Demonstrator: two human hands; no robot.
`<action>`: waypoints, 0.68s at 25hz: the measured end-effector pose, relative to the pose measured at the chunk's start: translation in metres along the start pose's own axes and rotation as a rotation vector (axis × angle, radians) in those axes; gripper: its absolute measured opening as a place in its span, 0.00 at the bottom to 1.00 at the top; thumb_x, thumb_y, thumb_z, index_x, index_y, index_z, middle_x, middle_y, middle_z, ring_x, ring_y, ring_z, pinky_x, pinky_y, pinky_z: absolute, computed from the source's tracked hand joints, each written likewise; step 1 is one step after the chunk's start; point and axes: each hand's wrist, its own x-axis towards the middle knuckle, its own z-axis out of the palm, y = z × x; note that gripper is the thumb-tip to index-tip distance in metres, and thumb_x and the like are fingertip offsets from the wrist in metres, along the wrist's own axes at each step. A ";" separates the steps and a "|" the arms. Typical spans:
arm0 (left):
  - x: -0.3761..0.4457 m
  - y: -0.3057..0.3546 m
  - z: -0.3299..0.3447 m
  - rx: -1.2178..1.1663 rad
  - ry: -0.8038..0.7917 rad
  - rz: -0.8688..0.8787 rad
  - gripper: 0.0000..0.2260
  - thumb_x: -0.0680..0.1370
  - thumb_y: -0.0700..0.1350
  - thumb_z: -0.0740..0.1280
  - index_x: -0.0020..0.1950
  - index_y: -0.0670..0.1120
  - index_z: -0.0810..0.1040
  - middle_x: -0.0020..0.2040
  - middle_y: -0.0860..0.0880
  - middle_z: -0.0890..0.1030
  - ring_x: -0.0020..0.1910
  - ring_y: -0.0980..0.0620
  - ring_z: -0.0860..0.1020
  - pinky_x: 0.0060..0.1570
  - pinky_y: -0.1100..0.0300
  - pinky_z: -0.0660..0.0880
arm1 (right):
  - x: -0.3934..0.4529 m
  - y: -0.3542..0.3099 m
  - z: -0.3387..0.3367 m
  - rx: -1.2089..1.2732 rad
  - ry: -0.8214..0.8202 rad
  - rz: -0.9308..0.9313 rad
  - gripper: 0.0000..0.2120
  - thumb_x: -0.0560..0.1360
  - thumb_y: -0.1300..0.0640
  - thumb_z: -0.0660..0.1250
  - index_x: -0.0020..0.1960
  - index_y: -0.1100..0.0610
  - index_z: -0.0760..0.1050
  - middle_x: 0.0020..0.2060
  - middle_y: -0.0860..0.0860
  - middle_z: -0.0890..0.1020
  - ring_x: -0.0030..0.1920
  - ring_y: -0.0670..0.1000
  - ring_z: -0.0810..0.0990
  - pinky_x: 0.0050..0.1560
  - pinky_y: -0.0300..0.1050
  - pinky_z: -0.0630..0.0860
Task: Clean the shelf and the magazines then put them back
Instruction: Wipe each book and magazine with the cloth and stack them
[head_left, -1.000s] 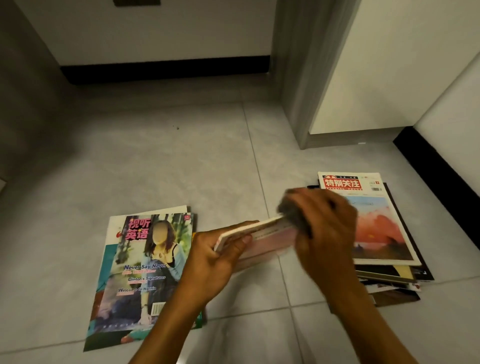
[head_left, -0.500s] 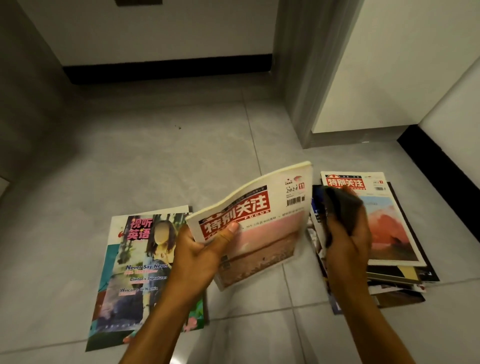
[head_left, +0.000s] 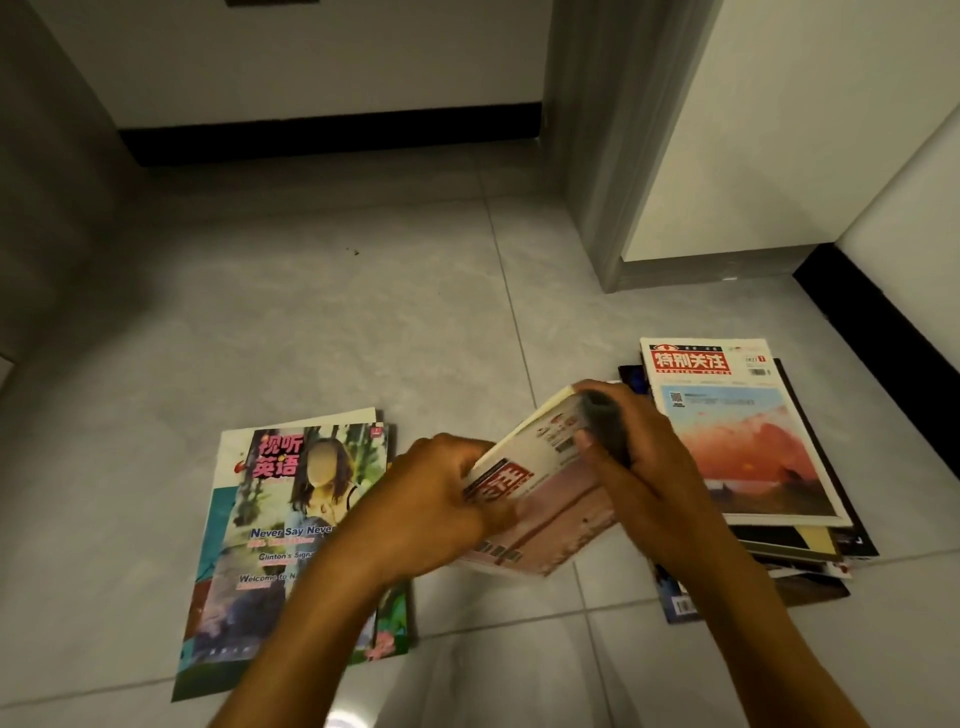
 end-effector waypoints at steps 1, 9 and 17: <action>0.002 0.005 0.006 0.067 0.091 0.036 0.05 0.76 0.52 0.69 0.49 0.54 0.82 0.42 0.58 0.83 0.40 0.59 0.82 0.42 0.57 0.81 | 0.002 -0.007 0.011 -0.050 0.030 -0.081 0.10 0.76 0.37 0.59 0.53 0.21 0.63 0.49 0.37 0.75 0.50 0.43 0.78 0.51 0.39 0.76; -0.017 -0.002 -0.006 -0.263 0.275 0.037 0.09 0.76 0.44 0.69 0.36 0.53 0.81 0.33 0.54 0.84 0.32 0.55 0.82 0.34 0.65 0.78 | -0.004 0.043 -0.027 -0.439 0.230 -0.145 0.18 0.78 0.39 0.52 0.59 0.48 0.71 0.48 0.42 0.73 0.51 0.49 0.73 0.57 0.53 0.70; -0.018 -0.014 0.003 -0.248 0.243 0.056 0.10 0.75 0.45 0.70 0.36 0.58 0.83 0.33 0.50 0.83 0.30 0.51 0.81 0.32 0.60 0.77 | -0.004 0.017 0.018 -0.497 0.068 -0.293 0.15 0.76 0.48 0.55 0.61 0.48 0.70 0.54 0.48 0.78 0.54 0.47 0.72 0.55 0.45 0.64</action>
